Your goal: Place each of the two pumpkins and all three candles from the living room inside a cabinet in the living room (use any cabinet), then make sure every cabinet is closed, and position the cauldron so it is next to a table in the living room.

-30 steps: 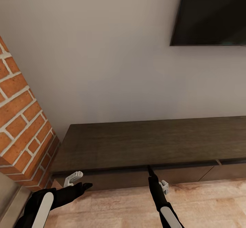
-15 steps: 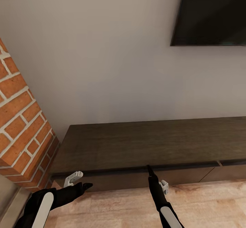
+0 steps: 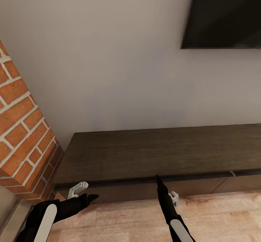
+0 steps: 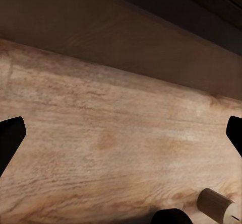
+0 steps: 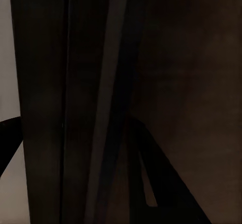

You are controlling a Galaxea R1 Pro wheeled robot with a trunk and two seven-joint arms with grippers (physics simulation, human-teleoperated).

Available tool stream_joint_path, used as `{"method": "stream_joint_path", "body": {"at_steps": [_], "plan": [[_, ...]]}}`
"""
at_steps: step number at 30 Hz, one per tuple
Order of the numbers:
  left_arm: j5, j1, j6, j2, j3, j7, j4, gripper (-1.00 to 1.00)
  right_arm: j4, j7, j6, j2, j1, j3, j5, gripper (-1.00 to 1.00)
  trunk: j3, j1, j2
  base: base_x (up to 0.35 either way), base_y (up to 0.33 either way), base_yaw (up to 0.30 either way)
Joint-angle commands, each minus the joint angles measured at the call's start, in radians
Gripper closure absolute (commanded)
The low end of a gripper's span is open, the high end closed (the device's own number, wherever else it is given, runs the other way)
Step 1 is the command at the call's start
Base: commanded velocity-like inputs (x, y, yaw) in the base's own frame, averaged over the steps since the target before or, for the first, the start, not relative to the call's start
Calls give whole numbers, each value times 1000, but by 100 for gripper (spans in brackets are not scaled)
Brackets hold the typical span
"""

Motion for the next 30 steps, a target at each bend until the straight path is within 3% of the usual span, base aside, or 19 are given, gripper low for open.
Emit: {"method": "stream_joint_path", "body": {"at_steps": [1, 30], "plan": [[-6, -1, 4, 0, 1, -8, 0, -100, 1, 7, 4, 1, -1, -1, -10, 100, -1, 0, 0, 0, 0, 0], [-6, 0, 4, 0, 0, -8, 0, -100, 1, 7, 4, 0, -1, -1, -10, 100, -1, 0, 0, -18, 0, 0]]}}
